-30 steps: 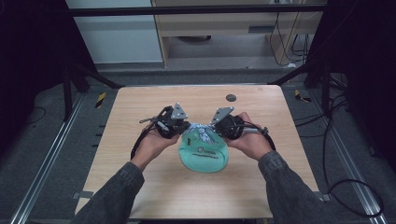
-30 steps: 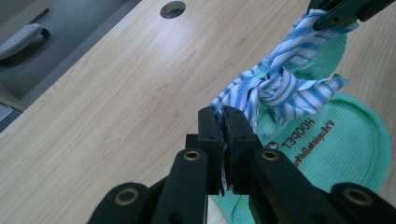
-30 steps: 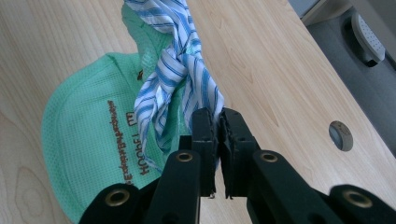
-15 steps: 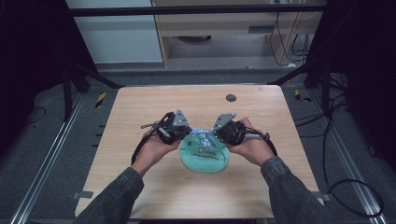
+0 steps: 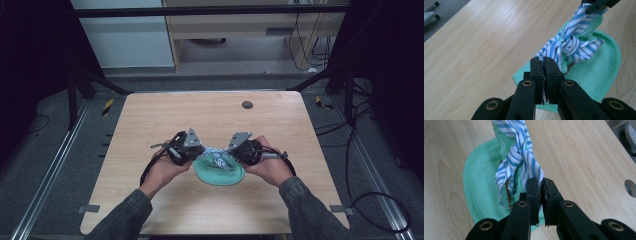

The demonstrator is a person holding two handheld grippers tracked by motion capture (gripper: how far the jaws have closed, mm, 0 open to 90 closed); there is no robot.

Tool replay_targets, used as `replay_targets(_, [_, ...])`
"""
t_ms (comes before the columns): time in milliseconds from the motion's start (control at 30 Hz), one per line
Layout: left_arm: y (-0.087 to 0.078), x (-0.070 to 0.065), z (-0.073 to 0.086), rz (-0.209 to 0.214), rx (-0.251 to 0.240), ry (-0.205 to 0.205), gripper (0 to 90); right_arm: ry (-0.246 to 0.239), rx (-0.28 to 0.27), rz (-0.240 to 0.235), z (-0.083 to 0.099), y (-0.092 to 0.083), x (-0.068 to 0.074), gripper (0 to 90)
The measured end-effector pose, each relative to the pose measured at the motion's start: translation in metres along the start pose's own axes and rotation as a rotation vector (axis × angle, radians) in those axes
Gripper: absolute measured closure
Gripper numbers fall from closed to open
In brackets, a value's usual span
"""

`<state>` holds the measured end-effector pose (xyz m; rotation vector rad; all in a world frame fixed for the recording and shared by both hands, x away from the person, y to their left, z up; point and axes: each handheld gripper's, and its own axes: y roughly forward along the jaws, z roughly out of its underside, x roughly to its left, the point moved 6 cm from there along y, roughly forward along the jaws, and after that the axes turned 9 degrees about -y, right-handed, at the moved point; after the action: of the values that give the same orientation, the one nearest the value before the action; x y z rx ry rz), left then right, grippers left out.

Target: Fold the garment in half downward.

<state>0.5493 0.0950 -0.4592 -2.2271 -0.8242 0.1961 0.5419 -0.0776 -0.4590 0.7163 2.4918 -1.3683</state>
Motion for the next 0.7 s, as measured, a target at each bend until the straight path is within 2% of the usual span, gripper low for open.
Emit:
replay_targets(233, [0.003, -0.005, 0.010, 0.011, 0.008, -0.001, 86.5, -0.005, -0.005, -0.009, 0.004, 0.005, 0.008, 84.1])
replay_targets(333, [0.004, -0.004, 0.011, 0.015, 0.001, -0.016, 86.4, -0.004, -0.006, -0.013, 0.005, 0.007, 0.011, 84.0])
replay_targets(500, [0.008, -0.007, 0.016, 0.018, 0.018, -0.007, 86.4, -0.010, 0.003, -0.023, 0.008, 0.010, 0.014, 84.0])
replay_targets(700, [0.007, -0.010, 0.021, 0.026, 0.010, -0.014, 86.3, -0.012, 0.000, -0.026, 0.009, 0.009, 0.018, 83.8])
